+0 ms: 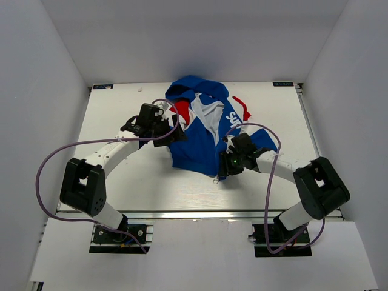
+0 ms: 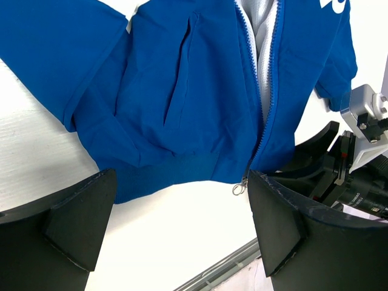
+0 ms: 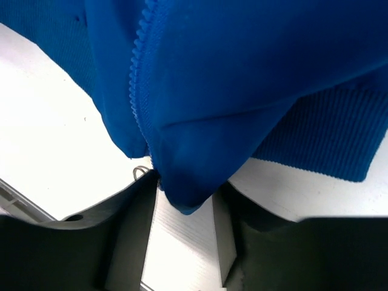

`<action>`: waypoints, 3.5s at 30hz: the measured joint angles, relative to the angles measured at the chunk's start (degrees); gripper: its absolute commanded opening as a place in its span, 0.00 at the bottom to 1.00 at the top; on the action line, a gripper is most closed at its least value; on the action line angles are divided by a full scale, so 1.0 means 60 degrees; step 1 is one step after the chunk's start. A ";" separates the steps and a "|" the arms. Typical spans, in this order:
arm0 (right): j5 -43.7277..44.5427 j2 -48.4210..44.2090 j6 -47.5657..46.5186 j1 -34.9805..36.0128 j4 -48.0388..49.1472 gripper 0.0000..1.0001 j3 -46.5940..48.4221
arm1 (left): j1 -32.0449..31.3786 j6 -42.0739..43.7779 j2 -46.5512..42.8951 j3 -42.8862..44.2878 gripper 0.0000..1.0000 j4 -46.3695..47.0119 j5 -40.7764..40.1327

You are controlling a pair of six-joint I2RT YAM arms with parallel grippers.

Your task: Zip up the jacket

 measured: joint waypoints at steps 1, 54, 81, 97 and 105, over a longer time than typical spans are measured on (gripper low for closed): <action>-0.0015 0.0015 -0.0004 0.0000 0.0040 0.42 -0.0004 | 0.0000 0.0000 0.0000 0.0000 0.98 0.0000 -0.0007; 0.0503 -0.3340 0.1045 -0.1512 -0.1268 0.00 -0.0736 | -0.4528 -0.0423 0.4193 0.3231 0.93 -0.2736 -0.2798; 0.0747 -0.3599 0.1253 -0.1625 -0.1239 0.00 -0.1045 | -0.5125 -0.1909 0.5209 0.4397 0.72 -0.3858 -0.4787; 0.0812 -0.3592 0.1257 -0.1687 -0.1239 0.00 -0.1060 | -0.5144 -0.1759 0.5213 0.4441 0.86 -0.3825 -0.4747; 0.0809 -0.3566 0.1257 -0.1687 -0.1246 0.00 -0.1060 | -0.5144 -0.1694 0.5187 0.4437 0.87 -0.3891 -0.4783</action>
